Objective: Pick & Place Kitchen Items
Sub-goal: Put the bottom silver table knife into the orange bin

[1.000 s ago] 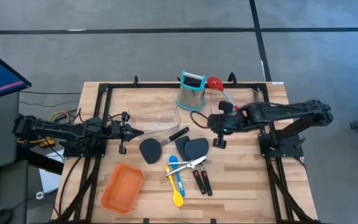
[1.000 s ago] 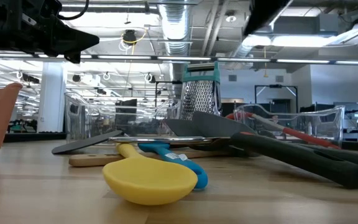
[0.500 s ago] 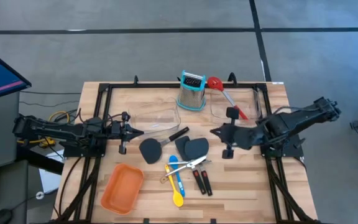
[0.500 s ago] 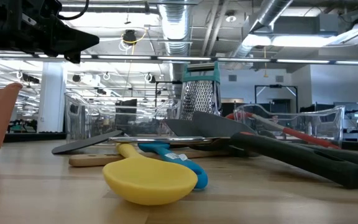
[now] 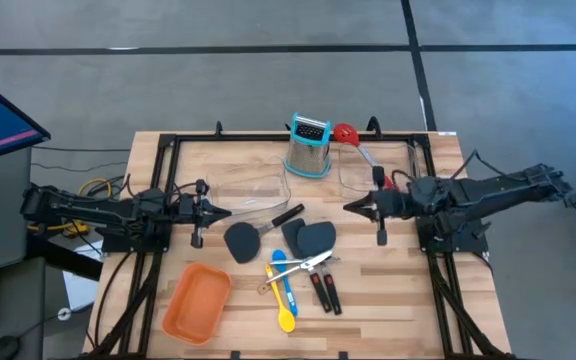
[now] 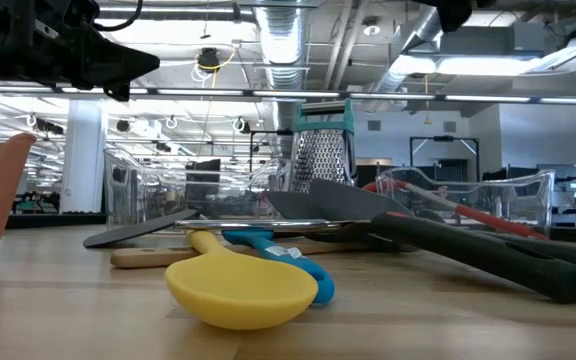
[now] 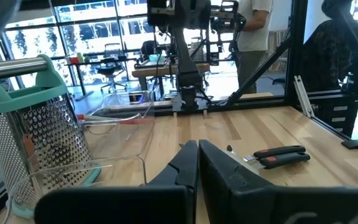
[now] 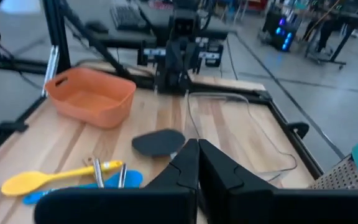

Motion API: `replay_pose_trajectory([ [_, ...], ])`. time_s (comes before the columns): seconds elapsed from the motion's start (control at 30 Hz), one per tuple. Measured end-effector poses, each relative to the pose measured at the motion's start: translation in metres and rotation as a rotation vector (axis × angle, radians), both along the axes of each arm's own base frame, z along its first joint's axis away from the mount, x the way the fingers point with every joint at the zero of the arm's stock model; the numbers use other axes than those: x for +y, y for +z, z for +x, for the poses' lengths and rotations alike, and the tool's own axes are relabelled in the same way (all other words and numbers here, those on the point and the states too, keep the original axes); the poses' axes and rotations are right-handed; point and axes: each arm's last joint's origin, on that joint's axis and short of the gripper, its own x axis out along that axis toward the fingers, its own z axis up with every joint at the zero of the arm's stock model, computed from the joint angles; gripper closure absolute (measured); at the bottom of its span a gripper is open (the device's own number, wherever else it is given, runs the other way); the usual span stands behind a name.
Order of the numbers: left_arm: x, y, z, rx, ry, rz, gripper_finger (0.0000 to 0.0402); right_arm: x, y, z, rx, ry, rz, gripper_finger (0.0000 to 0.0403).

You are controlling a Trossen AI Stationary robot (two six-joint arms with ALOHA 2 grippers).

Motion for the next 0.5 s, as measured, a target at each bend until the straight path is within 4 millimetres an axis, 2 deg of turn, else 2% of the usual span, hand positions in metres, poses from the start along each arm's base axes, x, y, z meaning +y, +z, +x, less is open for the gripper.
replay_pose_trajectory([
  [0.27,0.000,0.001,0.000,-0.007,0.000,0.003,0.0399,-0.005,-0.031,-0.017,-0.147,0.065,0.012,0.0403],
  [0.5,0.000,0.001,0.000,-0.007,0.000,0.004,0.0399,-0.011,-0.047,-0.038,-0.282,0.052,-0.015,0.0403],
])
